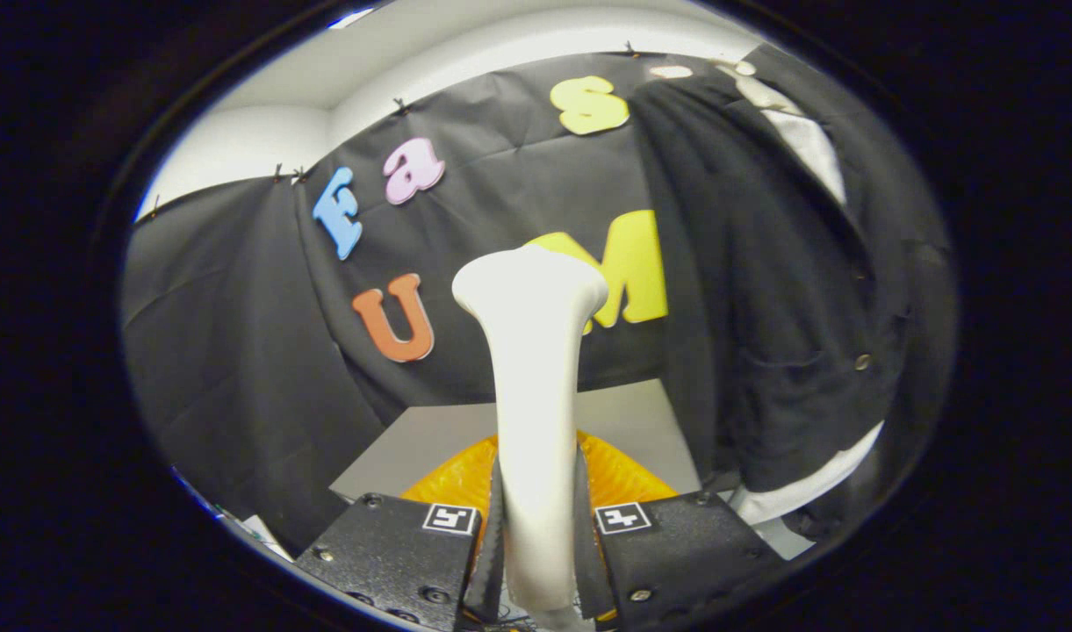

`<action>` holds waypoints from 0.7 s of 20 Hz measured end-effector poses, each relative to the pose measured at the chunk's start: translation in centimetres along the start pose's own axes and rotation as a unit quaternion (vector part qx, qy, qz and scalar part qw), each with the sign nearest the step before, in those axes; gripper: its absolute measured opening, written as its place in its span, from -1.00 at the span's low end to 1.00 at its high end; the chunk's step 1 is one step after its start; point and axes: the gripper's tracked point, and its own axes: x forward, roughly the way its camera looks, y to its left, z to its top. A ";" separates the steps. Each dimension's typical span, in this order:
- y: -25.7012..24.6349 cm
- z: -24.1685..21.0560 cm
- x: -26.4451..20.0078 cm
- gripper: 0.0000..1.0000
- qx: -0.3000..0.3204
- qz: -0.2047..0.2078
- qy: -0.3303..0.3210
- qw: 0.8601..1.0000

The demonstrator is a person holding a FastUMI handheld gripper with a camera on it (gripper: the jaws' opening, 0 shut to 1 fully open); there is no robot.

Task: Iron the clothes twice with a garment steamer, once on the left side and once on the right side.

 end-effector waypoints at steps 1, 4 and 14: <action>-1.7 0.5 -1.6 -0.28 0.002 -0.015 -0.013 1.000; -6.9 2.0 -6.2 -0.28 0.007 -0.065 -0.053 0.996; -15.2 14.0 -12.2 -0.29 -0.006 -0.134 -0.215 0.967</action>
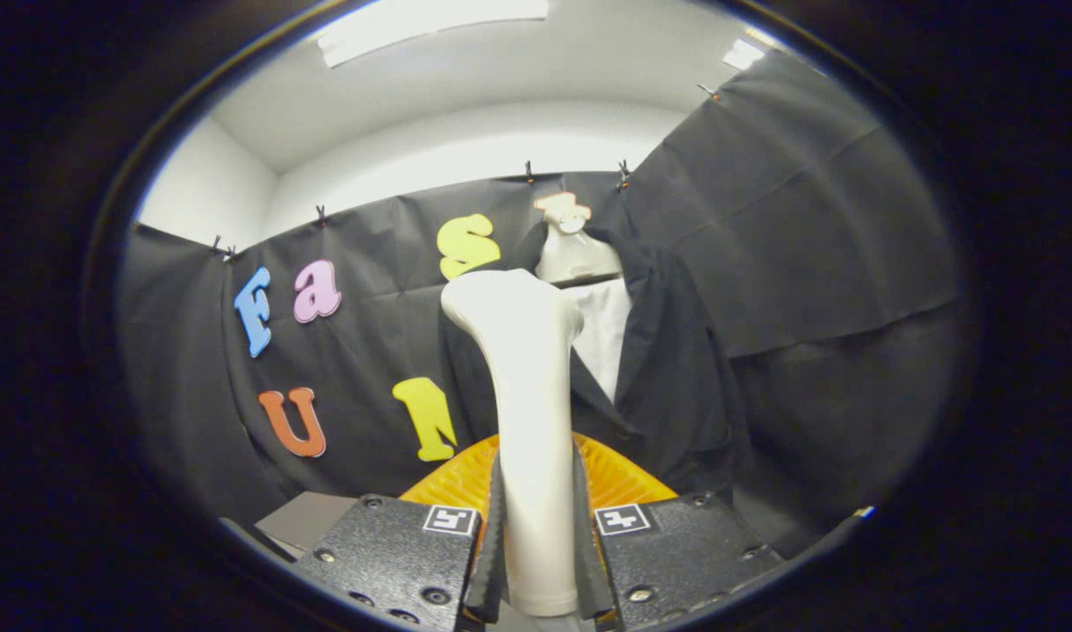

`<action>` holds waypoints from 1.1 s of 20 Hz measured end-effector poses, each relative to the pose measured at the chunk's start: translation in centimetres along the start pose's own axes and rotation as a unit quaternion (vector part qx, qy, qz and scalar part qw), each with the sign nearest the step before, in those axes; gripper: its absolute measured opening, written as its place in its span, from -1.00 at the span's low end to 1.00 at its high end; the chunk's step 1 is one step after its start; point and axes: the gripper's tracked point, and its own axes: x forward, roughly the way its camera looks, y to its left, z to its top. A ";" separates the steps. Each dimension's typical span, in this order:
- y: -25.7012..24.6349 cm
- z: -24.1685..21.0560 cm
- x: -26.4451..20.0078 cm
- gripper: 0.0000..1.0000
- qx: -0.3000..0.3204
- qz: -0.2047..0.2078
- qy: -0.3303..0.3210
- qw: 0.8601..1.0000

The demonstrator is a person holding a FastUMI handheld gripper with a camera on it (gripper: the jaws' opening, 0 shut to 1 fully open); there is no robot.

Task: Iron the clothes twice with a garment steamer, once on the left side and once on the right side.

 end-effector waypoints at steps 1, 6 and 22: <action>-0.2 0.9 0.9 -0.29 -0.005 0.004 -0.008 1.000; -0.1 5.3 6.1 -0.29 -0.022 0.030 -0.063 0.997; -1.3 3.2 12.4 -0.28 -0.104 -0.013 -0.065 0.992</action>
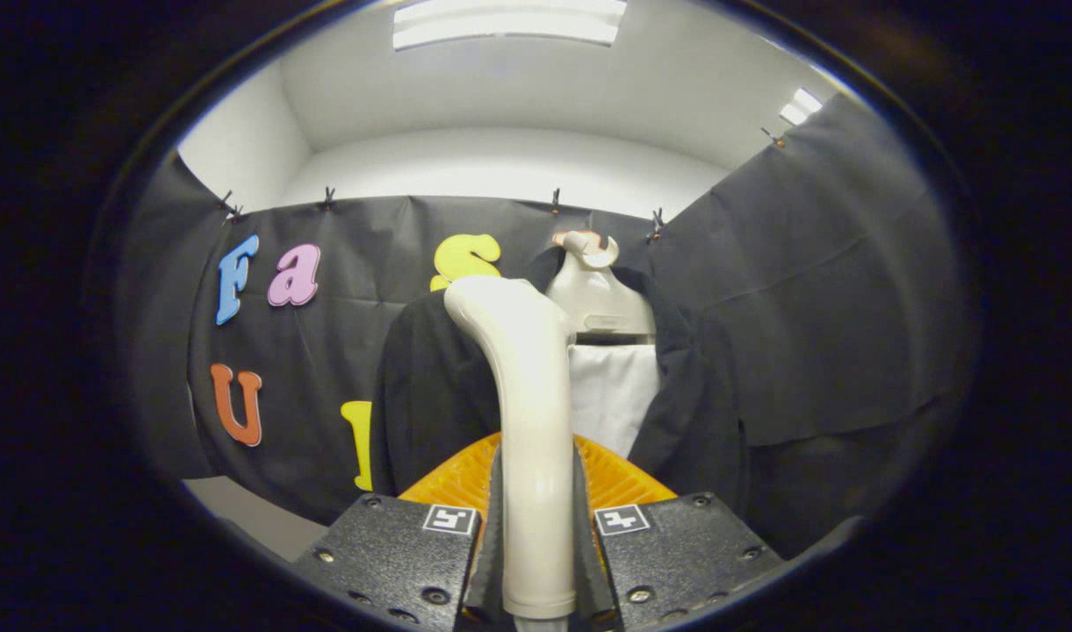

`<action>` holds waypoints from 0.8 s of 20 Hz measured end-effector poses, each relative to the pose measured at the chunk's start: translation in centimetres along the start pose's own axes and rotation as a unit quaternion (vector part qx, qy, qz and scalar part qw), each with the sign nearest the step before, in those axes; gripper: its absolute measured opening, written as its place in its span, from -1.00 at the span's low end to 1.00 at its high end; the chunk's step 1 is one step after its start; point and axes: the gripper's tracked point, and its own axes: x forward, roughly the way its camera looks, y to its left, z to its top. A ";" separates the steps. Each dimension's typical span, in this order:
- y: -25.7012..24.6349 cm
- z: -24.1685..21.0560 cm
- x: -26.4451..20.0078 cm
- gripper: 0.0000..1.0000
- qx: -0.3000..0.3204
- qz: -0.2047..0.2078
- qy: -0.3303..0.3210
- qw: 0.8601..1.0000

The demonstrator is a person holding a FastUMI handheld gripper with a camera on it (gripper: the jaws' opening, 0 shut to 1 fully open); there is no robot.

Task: Iron the clothes twice with a garment steamer, once on the left side and once on the right side.

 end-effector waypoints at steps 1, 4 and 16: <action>-0.1 -0.6 -0.4 -0.29 -0.001 0.000 0.006 1.000; -0.3 -2.6 -1.1 -0.29 -0.017 -0.007 0.020 1.000; 0.0 -8.4 -4.2 -0.28 -0.067 -0.027 0.062 0.995</action>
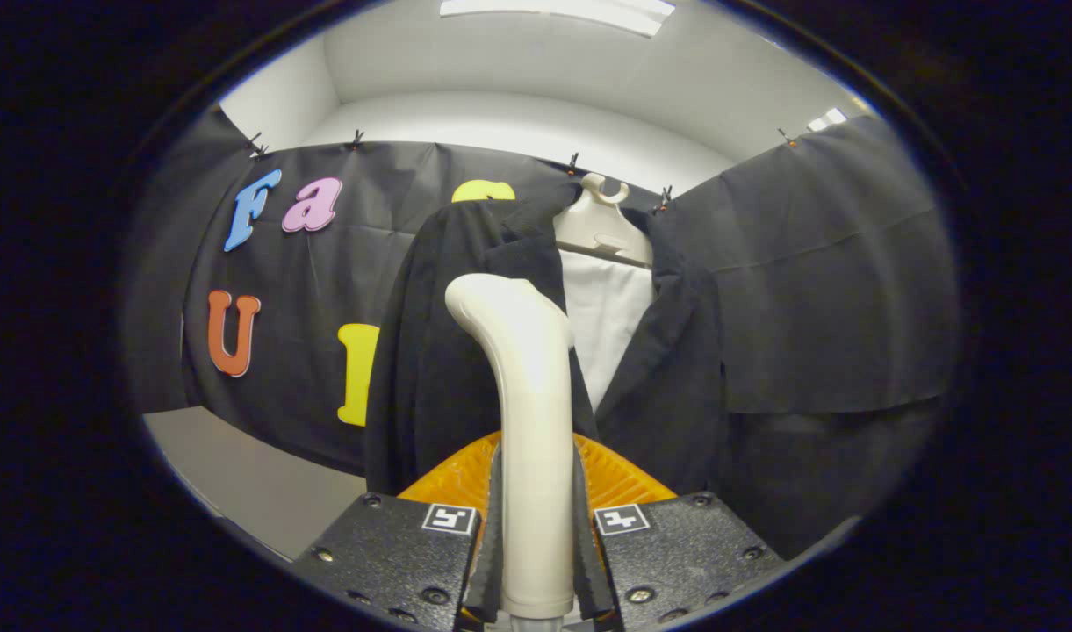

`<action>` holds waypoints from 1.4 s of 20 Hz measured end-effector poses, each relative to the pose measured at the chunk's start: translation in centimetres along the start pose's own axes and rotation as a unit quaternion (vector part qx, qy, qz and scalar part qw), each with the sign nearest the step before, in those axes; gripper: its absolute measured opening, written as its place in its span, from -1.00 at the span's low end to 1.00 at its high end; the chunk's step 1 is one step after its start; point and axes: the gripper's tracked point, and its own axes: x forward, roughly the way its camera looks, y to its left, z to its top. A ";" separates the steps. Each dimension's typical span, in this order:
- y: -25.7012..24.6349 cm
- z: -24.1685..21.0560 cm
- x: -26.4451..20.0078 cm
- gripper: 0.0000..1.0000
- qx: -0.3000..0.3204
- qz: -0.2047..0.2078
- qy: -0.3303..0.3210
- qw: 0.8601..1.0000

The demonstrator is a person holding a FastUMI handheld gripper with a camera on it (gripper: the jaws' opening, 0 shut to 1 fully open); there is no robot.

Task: Iron the clothes twice with a garment steamer, once on the left side and once on the right side.

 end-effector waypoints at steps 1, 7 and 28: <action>0.0 -0.5 0.1 -0.28 -0.002 0.000 0.005 1.000; -0.6 -4.4 -1.7 -0.28 -0.014 -0.011 0.038 0.999; -1.5 -16.6 -4.5 -0.28 -0.047 -0.024 0.150 0.987</action>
